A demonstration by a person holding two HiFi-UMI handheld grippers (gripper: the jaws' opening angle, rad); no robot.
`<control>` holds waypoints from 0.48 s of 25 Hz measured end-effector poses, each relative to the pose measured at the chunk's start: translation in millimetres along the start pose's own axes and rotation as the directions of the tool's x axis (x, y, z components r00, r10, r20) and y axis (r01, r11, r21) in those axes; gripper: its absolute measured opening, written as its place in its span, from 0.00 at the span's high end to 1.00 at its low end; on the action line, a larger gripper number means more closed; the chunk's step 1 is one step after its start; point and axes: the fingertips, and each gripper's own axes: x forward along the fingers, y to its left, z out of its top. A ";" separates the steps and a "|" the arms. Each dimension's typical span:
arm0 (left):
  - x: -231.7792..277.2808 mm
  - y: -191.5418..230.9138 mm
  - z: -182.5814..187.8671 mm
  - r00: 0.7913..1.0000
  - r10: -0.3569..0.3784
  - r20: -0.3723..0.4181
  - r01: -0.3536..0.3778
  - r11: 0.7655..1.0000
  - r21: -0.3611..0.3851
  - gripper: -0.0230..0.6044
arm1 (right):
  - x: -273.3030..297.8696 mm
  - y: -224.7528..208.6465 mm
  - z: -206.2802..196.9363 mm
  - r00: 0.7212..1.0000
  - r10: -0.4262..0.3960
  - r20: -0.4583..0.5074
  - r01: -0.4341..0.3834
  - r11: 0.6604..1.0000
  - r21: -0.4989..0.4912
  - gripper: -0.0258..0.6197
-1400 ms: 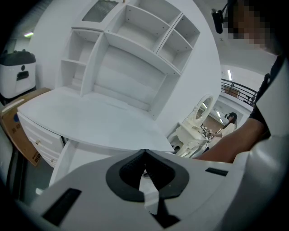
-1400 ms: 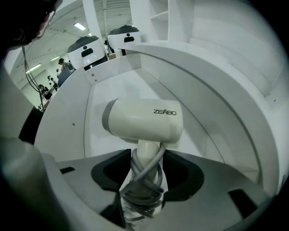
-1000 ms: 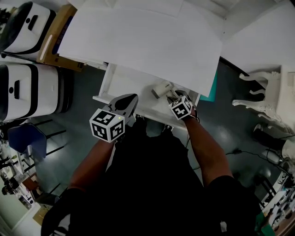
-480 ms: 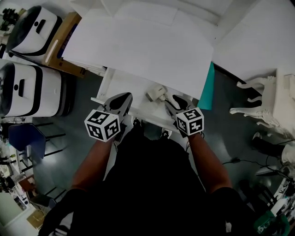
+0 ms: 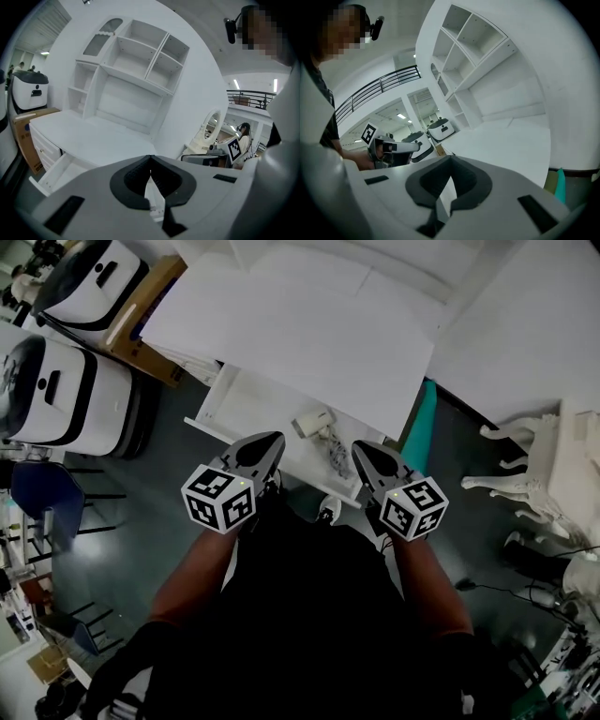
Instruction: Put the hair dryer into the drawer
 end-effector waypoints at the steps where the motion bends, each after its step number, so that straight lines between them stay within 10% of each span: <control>1: -3.1 -1.4 -2.3 1.000 0.005 0.002 -0.005 1.000 -0.002 0.96 | -2.5 3.1 0.7 1.000 0.009 0.001 -0.009 1.000 -0.006 0.92; 12: -30.0 -15.2 -3.6 0.999 -0.034 0.008 0.033 0.998 0.048 0.96 | -19.9 40.9 -1.4 0.999 -0.004 0.034 0.003 1.000 0.004 0.92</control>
